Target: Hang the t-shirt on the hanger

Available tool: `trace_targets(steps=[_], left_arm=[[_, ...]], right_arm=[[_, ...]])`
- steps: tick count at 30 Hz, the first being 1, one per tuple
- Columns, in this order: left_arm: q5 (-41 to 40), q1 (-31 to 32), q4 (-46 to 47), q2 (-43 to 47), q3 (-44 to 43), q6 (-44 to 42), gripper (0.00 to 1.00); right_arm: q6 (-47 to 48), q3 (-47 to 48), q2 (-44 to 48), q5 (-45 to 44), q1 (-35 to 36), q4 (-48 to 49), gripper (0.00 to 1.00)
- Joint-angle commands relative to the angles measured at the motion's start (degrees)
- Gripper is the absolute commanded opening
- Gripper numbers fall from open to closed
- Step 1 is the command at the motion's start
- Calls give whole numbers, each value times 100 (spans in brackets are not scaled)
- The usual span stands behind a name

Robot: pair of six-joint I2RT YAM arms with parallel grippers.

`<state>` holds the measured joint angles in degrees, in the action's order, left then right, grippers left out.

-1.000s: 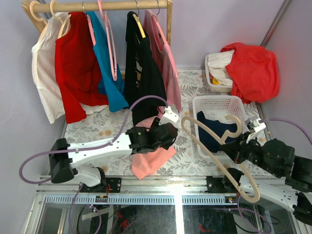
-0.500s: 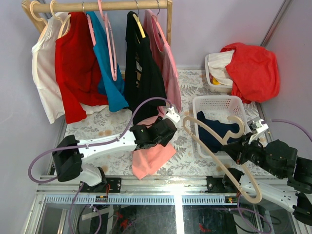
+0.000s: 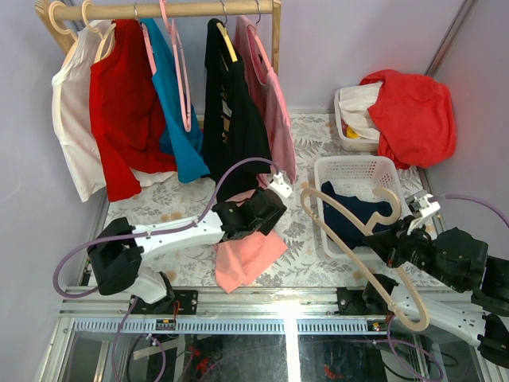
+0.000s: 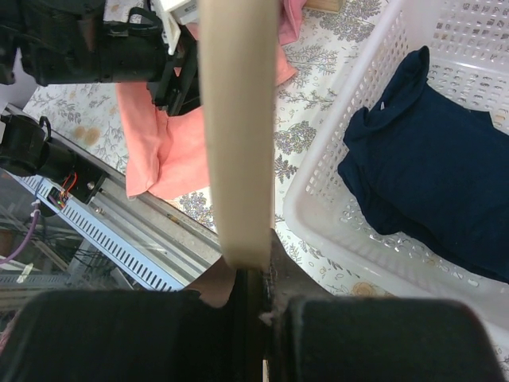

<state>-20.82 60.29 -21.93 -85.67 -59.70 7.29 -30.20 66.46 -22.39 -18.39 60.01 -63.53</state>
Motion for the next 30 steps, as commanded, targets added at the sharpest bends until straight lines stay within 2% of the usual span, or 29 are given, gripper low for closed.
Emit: trace_targets(steps=[1,6,10,15,20,22,26,30], left_arm=[[103,-266,575,-108,421,109,50],[-46,-487,817,41,809,306,47],[-334,-530,710,500,1045,516,47],[-1005,-535,393,1035,1205,1312,47],[-1458,-579,273,1393,1468,1754,48],[-1422,-613,280,1429,1506,1754,48],[-830,-591,639,1617,1448,1558,48],[-595,-278,959,1583,1204,1198,48]], right_arm=[[63,-38,-98,28,4,356,0],[24,-108,-90,77,3,378,0],[-3,-168,-73,90,0,404,0],[-33,-403,-46,170,0,570,0],[-28,-519,-118,283,2,709,0],[-22,-530,-116,300,0,768,0],[-12,-578,-181,348,2,871,0],[-51,-607,-125,335,0,854,0]])
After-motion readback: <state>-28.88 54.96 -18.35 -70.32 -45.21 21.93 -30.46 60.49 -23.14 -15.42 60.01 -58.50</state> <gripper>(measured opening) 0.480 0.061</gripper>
